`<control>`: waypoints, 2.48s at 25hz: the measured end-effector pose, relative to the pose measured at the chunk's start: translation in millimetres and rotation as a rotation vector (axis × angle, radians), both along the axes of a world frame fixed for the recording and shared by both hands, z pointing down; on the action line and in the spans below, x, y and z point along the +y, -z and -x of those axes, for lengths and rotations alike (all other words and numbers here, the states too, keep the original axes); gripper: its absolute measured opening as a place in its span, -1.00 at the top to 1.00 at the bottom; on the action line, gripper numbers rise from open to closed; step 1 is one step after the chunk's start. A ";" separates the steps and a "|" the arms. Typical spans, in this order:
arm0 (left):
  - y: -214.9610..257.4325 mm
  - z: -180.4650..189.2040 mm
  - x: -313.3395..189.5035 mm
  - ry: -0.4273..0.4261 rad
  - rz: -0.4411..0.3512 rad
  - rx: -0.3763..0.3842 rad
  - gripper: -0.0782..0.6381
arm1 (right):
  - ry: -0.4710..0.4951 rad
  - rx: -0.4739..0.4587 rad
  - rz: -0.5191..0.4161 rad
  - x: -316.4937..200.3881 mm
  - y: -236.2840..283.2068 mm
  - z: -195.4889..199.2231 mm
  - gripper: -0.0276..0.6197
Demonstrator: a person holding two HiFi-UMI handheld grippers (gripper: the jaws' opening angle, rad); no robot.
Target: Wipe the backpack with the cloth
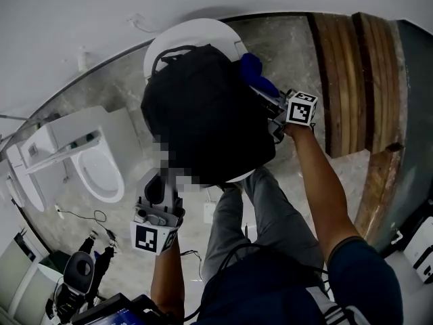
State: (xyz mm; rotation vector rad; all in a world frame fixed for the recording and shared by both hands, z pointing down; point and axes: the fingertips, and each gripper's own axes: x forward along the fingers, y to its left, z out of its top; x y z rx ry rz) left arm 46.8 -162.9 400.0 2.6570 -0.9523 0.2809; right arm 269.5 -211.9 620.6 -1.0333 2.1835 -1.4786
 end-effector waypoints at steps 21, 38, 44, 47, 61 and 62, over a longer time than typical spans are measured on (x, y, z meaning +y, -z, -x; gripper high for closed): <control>-8.0 26.5 1.2 0.063 0.007 0.024 0.77 | 0.057 0.126 -0.075 -61.1 23.1 -0.1 0.85; -13.8 78.4 22.8 0.250 -0.001 0.067 0.77 | 1.081 0.785 -0.171 -154.4 8.4 141.2 0.85; -18.2 86.1 27.0 0.274 0.008 0.067 0.77 | 1.182 0.919 -0.343 -159.8 -2.4 207.5 0.85; -13.3 90.0 23.5 0.288 0.000 0.076 0.77 | 1.104 0.810 -0.276 -168.7 -5.8 203.2 0.85; -20.2 119.1 32.4 0.329 0.015 0.094 0.77 | 1.136 0.795 -0.272 -172.0 -3.2 254.0 0.85; -20.0 119.3 31.4 0.327 0.014 0.094 0.77 | 1.189 0.854 -0.313 -166.4 -8.5 257.5 0.85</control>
